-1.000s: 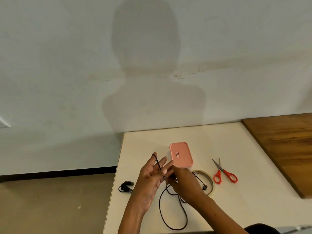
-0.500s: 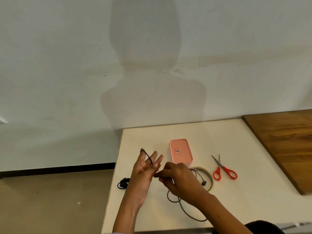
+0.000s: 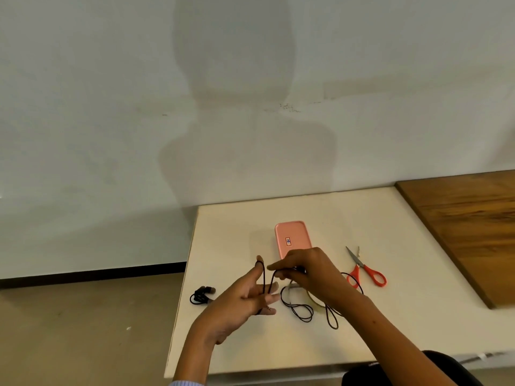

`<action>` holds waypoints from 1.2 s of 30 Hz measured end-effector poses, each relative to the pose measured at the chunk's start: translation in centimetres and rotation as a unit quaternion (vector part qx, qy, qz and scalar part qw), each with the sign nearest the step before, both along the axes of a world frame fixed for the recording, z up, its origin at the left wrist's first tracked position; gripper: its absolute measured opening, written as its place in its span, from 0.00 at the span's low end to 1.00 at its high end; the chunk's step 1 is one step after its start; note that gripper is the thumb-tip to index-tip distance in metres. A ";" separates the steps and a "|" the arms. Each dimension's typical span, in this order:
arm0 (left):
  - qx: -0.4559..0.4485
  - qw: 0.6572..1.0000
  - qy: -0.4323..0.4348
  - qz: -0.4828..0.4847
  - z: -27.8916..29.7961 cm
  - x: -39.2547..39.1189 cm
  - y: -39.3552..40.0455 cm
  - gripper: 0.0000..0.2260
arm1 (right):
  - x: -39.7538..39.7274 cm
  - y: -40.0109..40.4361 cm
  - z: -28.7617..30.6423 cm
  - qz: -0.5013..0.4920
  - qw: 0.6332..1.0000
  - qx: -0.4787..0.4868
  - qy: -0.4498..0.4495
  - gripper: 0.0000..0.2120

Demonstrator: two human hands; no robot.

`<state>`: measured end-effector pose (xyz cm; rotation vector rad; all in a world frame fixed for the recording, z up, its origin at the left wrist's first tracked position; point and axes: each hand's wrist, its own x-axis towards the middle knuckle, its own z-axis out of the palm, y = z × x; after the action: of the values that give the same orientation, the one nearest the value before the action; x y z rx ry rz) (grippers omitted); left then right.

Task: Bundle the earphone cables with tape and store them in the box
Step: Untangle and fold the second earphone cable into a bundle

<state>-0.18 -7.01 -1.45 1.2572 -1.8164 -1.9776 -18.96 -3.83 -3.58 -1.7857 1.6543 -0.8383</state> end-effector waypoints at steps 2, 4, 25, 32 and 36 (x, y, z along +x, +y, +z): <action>0.011 1.000 -0.006 -0.022 0.1 0.2 0.0 0.34 | 0.2 0.0 -0.2 0.002 1.000 0.008 0.009 0.10; 0.027 0.999 -0.009 -0.037 0.1 0.3 -0.1 0.33 | 0.2 0.0 -0.3 -0.005 1.000 0.012 -0.010 0.10; 0.199 0.935 0.115 -0.268 0.7 1.5 -0.5 0.26 | -0.2 0.9 1.0 0.053 0.992 0.100 -0.062 0.11; 0.193 0.936 0.169 -0.243 0.8 1.4 -0.7 0.25 | -0.2 1.1 1.8 -0.013 0.992 0.075 -0.096 0.12; 0.194 0.940 0.176 -0.219 0.9 1.3 -0.6 0.25 | -0.4 1.1 1.6 -0.050 0.991 0.052 -0.112 0.12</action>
<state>1.09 -7.65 -0.55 0.5258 -1.6796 -2.6911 -19.33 -2.73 -1.97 -1.4891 1.6184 -0.9417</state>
